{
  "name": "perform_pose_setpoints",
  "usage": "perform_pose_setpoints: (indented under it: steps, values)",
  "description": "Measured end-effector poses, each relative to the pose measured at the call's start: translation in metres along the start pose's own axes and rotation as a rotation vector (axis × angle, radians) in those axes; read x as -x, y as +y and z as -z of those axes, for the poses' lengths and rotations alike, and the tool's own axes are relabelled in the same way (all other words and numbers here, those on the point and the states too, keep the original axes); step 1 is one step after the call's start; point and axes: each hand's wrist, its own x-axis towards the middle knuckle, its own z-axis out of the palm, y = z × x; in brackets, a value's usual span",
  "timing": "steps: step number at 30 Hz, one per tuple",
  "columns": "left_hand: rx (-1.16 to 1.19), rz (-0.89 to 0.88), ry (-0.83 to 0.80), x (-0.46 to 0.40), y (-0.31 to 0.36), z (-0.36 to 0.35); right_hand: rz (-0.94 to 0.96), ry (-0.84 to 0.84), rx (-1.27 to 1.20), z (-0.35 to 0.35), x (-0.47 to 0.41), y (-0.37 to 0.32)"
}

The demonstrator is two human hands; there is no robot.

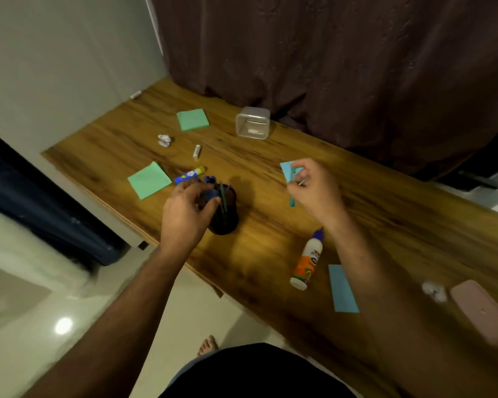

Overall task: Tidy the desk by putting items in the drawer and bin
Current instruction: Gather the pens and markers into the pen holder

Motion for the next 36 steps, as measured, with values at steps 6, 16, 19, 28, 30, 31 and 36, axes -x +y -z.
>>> perform_pose_setpoints:
  steps: [6,16,19,28,30,31,36]
  values:
    - [-0.113,-0.010,-0.088,-0.006,-0.028,0.001,0.139,-0.037,-0.163,-0.071,-0.003,-0.060]
    - [-0.276,-0.035,-0.146,-0.011,-0.042,-0.014,0.090,-0.063,0.204,-0.113,0.002,-0.072]
    - [-0.235,-0.049,-0.149,-0.013,-0.046,-0.014,0.087,-0.059,0.321,-0.116,0.002,-0.070]
    - [-0.078,-0.024,-0.143,-0.014,-0.058,-0.006,0.052,-0.098,0.538,-0.127,0.005,-0.062]
    - [-0.057,-0.024,-0.156,-0.015,-0.062,-0.006,0.061,-0.105,0.566,-0.130,0.006,-0.060]
    - [-0.044,-0.022,-0.162,-0.015,-0.064,-0.006,0.056,-0.110,0.562,-0.131,0.006,-0.059]
    - [0.069,0.017,-0.174,-0.017,-0.073,-0.005,-0.006,-0.073,0.456,-0.131,0.007,-0.059]
